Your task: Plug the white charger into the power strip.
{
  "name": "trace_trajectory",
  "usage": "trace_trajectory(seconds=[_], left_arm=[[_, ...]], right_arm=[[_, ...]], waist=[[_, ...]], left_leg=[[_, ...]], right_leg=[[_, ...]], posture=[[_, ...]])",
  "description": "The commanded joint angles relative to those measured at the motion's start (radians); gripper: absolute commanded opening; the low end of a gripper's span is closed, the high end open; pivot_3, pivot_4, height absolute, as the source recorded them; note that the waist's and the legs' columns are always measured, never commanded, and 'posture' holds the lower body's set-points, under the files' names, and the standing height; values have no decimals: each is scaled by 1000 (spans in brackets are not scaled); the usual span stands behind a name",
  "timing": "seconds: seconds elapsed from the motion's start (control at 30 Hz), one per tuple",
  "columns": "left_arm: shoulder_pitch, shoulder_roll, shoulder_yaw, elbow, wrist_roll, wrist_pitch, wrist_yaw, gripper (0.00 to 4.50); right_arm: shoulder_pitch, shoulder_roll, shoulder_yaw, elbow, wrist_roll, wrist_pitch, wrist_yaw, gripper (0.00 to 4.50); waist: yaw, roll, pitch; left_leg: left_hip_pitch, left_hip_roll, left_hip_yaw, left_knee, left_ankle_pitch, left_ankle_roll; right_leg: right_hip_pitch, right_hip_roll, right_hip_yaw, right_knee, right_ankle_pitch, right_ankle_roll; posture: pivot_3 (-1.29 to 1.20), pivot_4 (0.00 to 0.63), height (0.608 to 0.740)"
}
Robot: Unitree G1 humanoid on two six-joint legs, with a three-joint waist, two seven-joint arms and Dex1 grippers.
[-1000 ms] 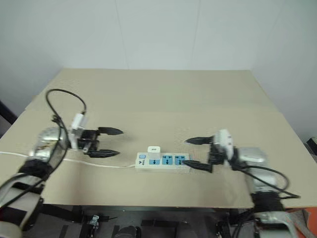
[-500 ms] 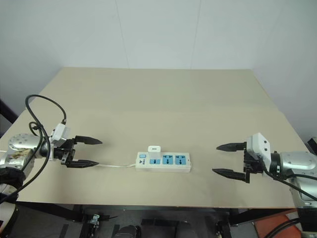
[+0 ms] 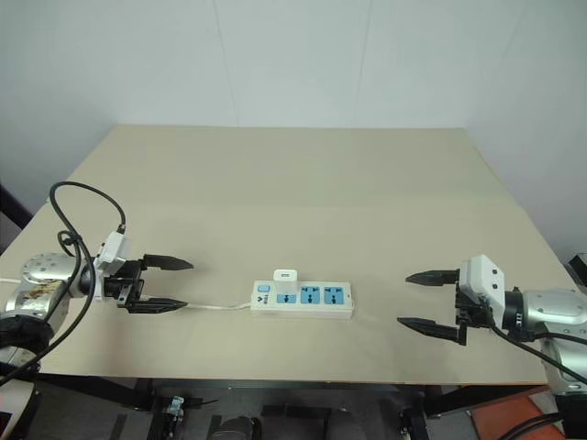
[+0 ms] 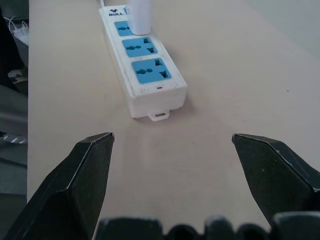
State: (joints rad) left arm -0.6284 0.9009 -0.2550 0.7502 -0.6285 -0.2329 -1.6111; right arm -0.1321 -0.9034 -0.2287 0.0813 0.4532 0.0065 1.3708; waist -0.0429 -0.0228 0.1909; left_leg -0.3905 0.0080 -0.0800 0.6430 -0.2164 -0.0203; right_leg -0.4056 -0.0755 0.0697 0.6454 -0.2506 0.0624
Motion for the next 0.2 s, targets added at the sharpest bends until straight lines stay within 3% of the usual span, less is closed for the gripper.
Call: trace_trajectory(seconds=[0.03, 0.2], left_arm=[[-4, -1, 28, -21, -3, 16, -3, 4488], [-20, -8, 20, -1, -3, 20, -3, 4488]], right_arm=[[1, -25, -56, -3, 8, -22, -6, 4500], [4, -37, -73, -5, 4, -12, -16, 4500]], waist=[[1, 0, 0], [0, 0, 0]], left_leg=[[0, 0, 0, 0, 0, 0], [0, 0, 0, 0, 0, 0]], right_leg=[[0, 0, 0, 0, 0, 0], [0, 0, 0, 0, 0, 0]], posture=[[0, 150, 740], [0, 150, 740]])
